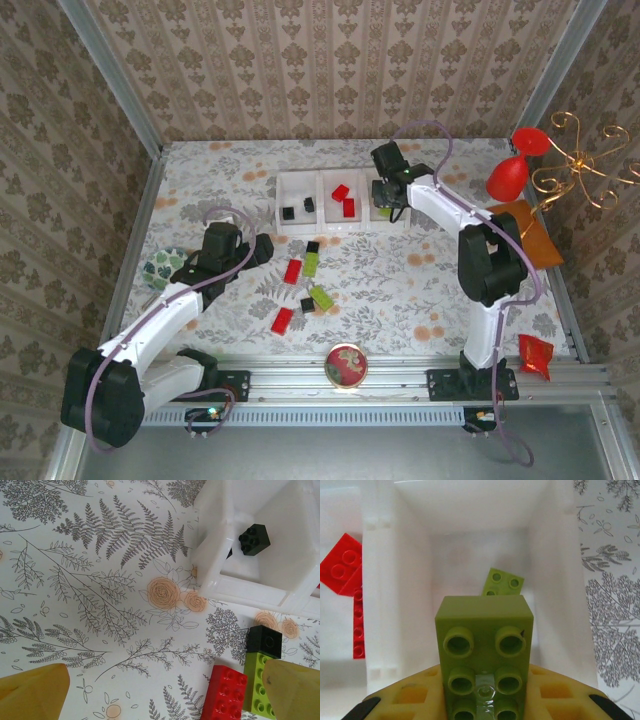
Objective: Sort the legos into containers by color
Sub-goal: Place the lego in the container.
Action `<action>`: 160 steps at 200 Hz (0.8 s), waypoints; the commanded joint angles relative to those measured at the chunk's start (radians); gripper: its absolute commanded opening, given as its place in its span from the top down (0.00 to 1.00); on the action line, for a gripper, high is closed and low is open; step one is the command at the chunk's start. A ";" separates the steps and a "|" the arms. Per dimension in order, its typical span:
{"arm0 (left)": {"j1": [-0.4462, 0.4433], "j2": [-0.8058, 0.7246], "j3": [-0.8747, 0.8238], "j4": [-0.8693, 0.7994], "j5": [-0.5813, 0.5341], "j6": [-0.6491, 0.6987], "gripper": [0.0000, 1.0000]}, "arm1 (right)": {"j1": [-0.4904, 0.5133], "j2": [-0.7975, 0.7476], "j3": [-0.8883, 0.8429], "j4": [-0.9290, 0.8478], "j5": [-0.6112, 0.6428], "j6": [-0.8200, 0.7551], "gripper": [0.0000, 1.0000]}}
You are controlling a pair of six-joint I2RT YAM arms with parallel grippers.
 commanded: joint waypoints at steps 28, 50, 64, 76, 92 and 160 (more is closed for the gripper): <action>0.007 -0.006 -0.016 0.008 0.009 -0.020 0.00 | -0.005 0.080 0.082 0.038 -0.002 -0.061 0.72; 0.007 -0.008 -0.014 0.007 0.013 -0.020 0.00 | -0.011 0.099 0.094 0.039 -0.005 -0.061 0.71; 0.008 -0.009 -0.013 0.006 0.014 -0.020 0.00 | -0.013 0.108 0.097 0.066 -0.013 -0.060 0.70; 0.007 -0.012 -0.013 0.002 0.015 -0.020 0.00 | -0.014 0.112 0.099 0.072 -0.021 -0.057 0.69; 0.007 -0.017 -0.013 -0.002 0.013 -0.020 0.00 | -0.014 0.117 0.098 0.080 -0.026 -0.057 0.68; 0.007 -0.026 -0.005 -0.015 0.010 -0.014 0.00 | -0.015 0.136 0.120 0.068 -0.040 -0.045 0.52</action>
